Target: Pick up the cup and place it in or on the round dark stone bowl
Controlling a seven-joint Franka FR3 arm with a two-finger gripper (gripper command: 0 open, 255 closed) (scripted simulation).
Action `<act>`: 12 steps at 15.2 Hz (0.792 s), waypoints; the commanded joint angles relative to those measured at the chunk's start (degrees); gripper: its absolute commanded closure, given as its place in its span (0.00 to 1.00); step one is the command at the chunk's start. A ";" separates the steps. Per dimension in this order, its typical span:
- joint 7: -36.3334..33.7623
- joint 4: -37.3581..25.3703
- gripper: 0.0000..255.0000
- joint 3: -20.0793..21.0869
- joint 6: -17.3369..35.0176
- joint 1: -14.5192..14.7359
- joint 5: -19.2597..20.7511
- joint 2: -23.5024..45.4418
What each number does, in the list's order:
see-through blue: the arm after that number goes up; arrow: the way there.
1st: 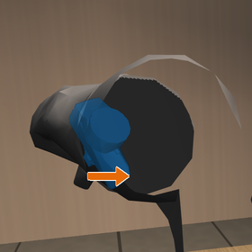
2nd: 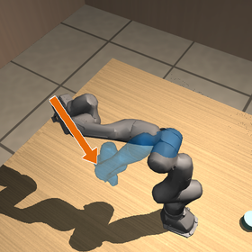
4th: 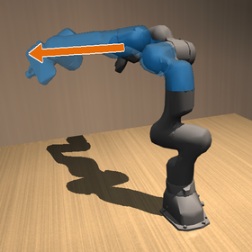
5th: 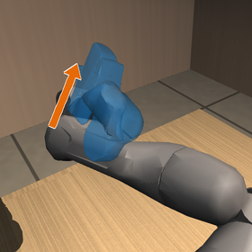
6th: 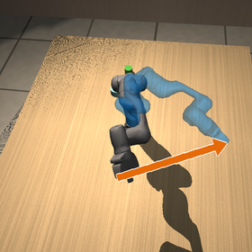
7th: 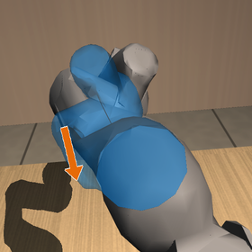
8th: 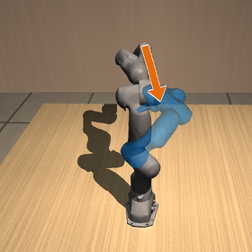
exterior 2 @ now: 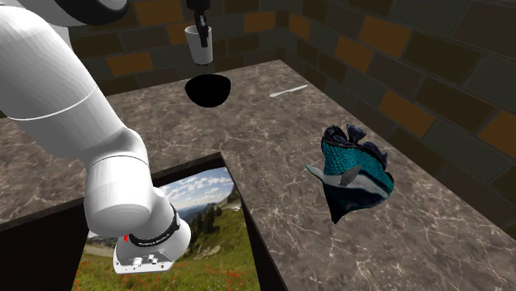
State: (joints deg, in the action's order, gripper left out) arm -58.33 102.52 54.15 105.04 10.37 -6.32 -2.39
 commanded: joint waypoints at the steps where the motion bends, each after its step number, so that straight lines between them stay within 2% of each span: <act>1: -0.35 0.97 1.00 0.21 1.27 0.13 0.30 0.36; 12: -0.60 8.54 1.00 0.66 9.68 0.43 1.24 1.73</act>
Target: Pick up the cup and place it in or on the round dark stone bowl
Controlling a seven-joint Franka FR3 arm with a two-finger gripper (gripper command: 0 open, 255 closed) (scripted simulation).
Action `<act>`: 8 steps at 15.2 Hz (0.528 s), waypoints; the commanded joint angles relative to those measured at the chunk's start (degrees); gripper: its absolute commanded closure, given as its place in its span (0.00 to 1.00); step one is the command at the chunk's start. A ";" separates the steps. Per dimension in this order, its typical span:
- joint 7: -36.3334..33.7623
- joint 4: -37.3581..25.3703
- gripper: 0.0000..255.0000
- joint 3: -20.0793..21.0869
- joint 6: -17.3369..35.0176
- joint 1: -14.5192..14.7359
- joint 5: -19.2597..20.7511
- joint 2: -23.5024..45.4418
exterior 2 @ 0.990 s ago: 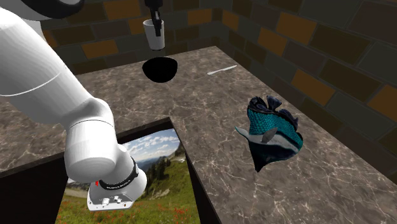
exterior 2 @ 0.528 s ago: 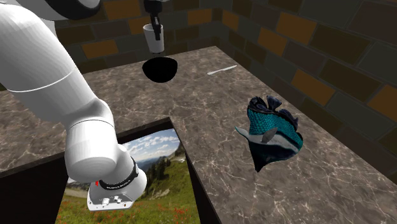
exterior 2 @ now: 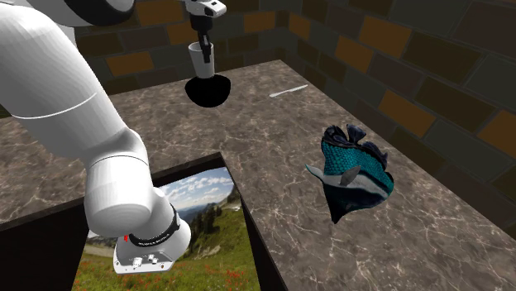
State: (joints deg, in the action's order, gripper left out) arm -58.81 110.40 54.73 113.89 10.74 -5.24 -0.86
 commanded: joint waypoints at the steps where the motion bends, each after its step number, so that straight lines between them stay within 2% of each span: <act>1: -0.23 1.26 1.00 0.13 1.59 0.10 0.36 0.44; 5: -0.96 4.00 1.00 0.38 5.25 0.34 1.63 1.93; 8: -0.96 4.01 1.00 0.36 5.25 0.35 1.63 1.93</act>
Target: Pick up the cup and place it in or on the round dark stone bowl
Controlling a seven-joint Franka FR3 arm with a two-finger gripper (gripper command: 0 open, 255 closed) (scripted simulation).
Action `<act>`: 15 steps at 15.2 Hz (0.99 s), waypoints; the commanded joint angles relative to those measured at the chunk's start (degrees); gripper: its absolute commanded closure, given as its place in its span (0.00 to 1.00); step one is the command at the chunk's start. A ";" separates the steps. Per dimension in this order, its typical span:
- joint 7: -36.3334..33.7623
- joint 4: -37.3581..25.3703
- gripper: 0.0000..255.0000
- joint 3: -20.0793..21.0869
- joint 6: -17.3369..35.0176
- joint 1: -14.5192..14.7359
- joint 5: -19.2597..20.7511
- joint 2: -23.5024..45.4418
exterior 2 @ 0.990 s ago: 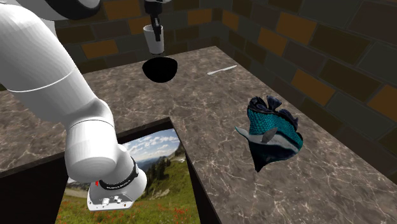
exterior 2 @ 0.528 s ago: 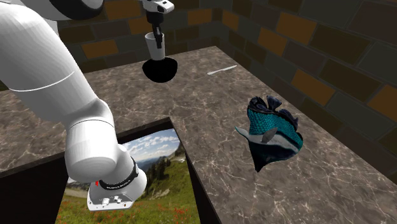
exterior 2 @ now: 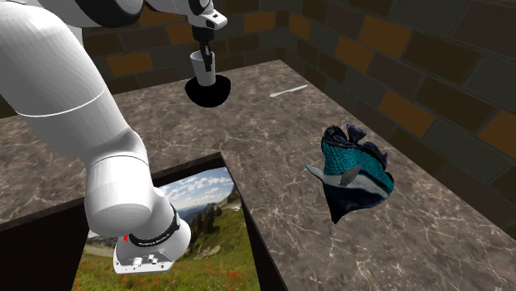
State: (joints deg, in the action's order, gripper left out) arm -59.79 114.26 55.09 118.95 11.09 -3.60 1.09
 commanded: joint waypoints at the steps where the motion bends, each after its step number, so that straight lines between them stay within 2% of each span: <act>1: 0.02 0.15 1.00 0.00 0.18 0.00 -0.01 -0.02; 5: 0.02 0.15 1.00 0.00 0.18 0.00 -0.01 -0.02; 6: 0.01 0.14 0.00 0.00 0.18 0.00 0.00 -0.01; 11: 0.01 0.14 0.00 0.00 0.18 0.00 0.00 -0.01; 15: 2.20 -4.78 0.00 -0.77 -6.99 -0.87 -3.04 -3.57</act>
